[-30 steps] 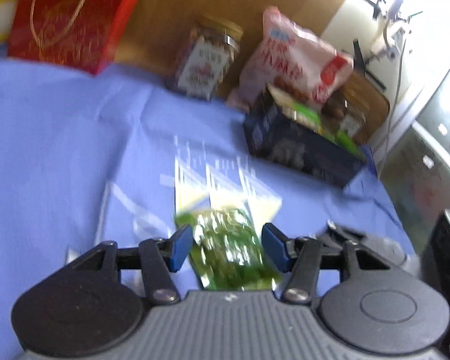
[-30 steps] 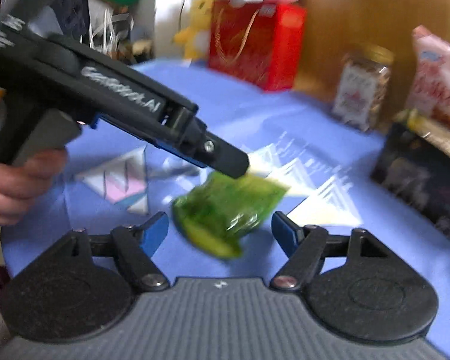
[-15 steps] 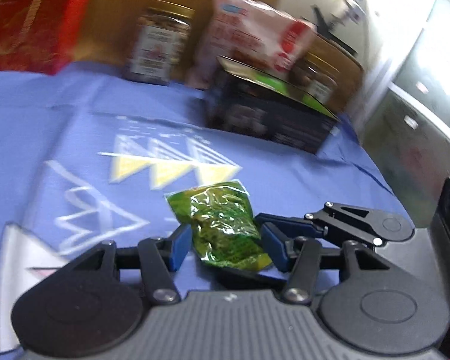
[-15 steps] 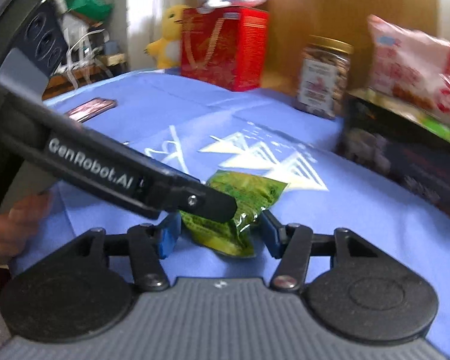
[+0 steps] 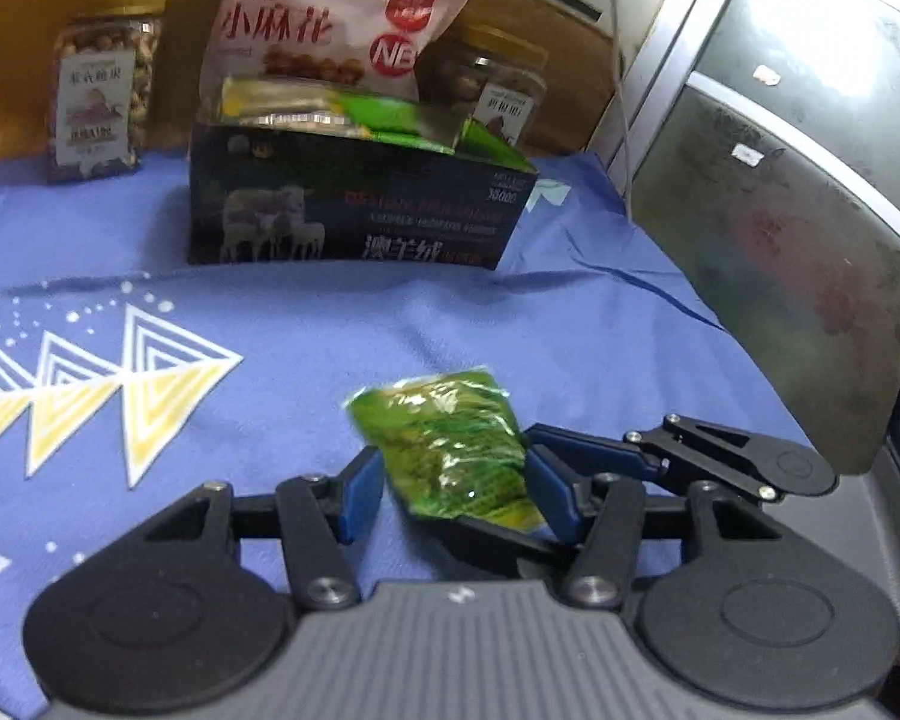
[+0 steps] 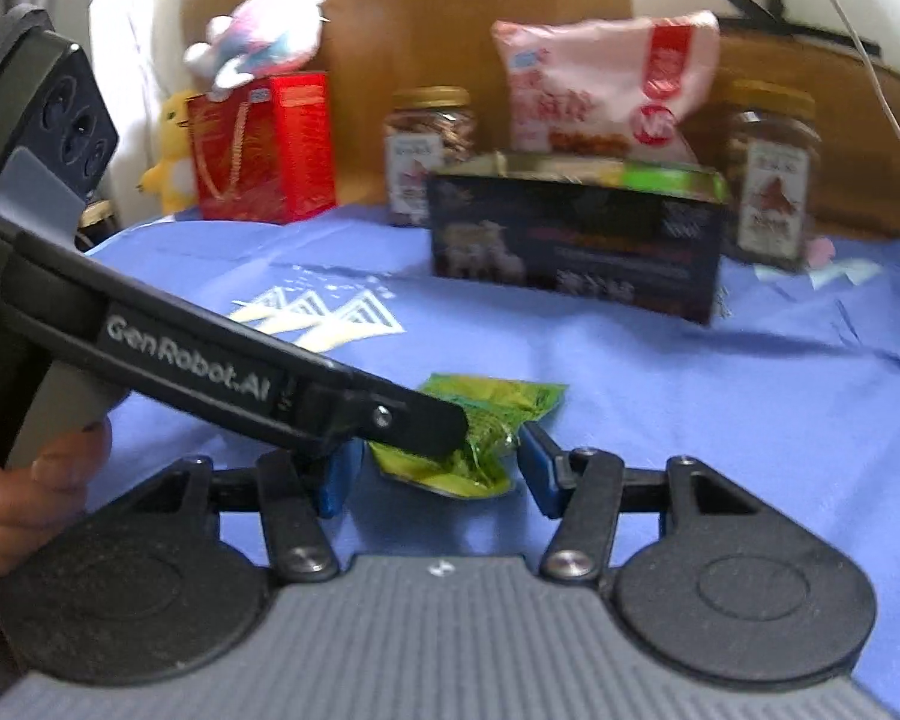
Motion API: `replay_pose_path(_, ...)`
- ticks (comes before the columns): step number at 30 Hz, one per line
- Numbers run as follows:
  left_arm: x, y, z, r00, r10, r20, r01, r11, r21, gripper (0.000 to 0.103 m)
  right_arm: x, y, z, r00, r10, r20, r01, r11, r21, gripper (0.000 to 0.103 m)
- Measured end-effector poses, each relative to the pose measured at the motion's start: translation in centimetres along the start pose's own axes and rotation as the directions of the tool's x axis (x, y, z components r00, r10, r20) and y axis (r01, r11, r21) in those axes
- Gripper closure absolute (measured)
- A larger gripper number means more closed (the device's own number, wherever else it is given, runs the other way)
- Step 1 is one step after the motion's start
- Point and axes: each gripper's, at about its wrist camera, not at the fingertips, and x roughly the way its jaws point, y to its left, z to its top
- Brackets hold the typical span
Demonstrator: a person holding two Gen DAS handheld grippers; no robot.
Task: Organize snacks
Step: 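Grasp the translucent green pack on the cloth with the left tool, then carry the green pack into the tin and release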
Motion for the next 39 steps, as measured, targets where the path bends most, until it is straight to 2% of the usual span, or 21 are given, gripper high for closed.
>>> replay_pose_path(2, 0.2, 0.0, 0.0, 1.0, 0.003, -0.001, -0.003, 1.0, -0.005, 0.05, 0.2, -0.9, -0.2, 1.0, -0.008, -0.014, 0.009, 0.999, 0.049, 0.043)
replay_pose_path(7, 0.4, -0.3, 0.2, 1.0, 0.015, -0.006, -0.015, 1.0, 0.006, 0.049, 0.3, -2.0, -0.1, 0.999, 0.039, -0.01, -0.038, 0.992, 0.121, 0.038)
replay_pose_path(11, 0.8, -0.5, 0.5, 1.0, 0.015, -0.013, -0.015, 1.0, 0.005, 0.046, 0.2, -1.3, -0.2, 1.0, 0.021, -0.014, -0.02, 0.996, 0.086, 0.037)
replay_pose_path(14, 1.1, -0.8, 0.6, 1.0, 0.018, -0.013, -0.018, 1.0, 0.013, 0.049, 0.3, -1.0, -0.3, 1.0, 0.001, -0.021, 0.0, 0.999, 0.051, 0.037)
replay_pose_path(15, 1.2, -0.9, 0.6, 1.0, 0.02, -0.011, -0.02, 1.0, 0.015, 0.053, 0.4, -0.9, -0.3, 1.0, -0.008, -0.022, 0.008, 0.999, 0.036, 0.039)
replay_pose_path(16, 1.4, -1.0, 0.5, 1.0, 0.026, -0.008, -0.026, 0.999, 0.02, 0.055, 0.4, -0.7, -0.3, 1.0, -0.018, -0.02, 0.018, 1.0, 0.025, 0.045)
replay_pose_path(20, 1.4, -1.1, 1.2, 1.0, 0.0, -0.016, 0.001, 1.0, 0.019, 0.058, 0.4, -0.9, -0.3, 0.999, -0.047, 0.007, 0.046, 0.999, 0.029, 0.048)
replay_pose_path(25, 0.0, -2.9, 4.2, 0.998, -0.022, 0.058, 0.016, 0.994, 0.108, 0.058, -0.7, -1.6, 1.4, 0.988, -0.083, 0.13, 0.08, 0.996, 0.027, 0.049)
replay_pose_path(28, -1.1, -4.3, 6.8, 0.991, -0.022, 0.132, -0.001, 0.985, 0.172, 0.058, -1.3, -2.3, 3.6, 0.97, -0.104, 0.219, 0.105, 0.994, 0.004, 0.05)
replay_pose_path(32, -1.1, -5.2, 10.5, 0.979, -0.018, 0.201, -0.025, 0.977, 0.21, 0.058, -0.6, -3.8, 6.8, 0.944, -0.131, 0.301, 0.146, 0.989, -0.026, 0.05)
replay_pose_path(35, 0.2, -5.2, 13.0, 0.974, 0.003, 0.227, -0.053, 0.976, 0.212, 0.058, 0.6, -4.9, 8.8, 0.932, -0.147, 0.331, 0.167, 0.985, -0.034, 0.05)
replay_pose_path(37, 1.6, -4.7, 14.3, 0.971, 0.032, 0.236, -0.083, 0.975, 0.208, 0.058, 2.0, -5.7, 9.9, 0.933, -0.148, 0.327, 0.165, 0.986, -0.024, 0.049)
replay_pose_path(38, 2.4, -4.2, 14.8, 0.969, 0.056, 0.24, -0.106, 0.974, 0.201, 0.056, 3.0, -6.2, 10.4, 0.935, -0.148, 0.323, 0.163, 0.986, -0.018, 0.044)
replay_pose_path(39, 3.4, -3.6, 15.3, 0.967, 0.087, 0.239, -0.134, 0.973, 0.189, 0.052, 4.1, -6.6, 10.8, 0.938, -0.148, 0.314, 0.162, 0.987, -0.019, 0.043)
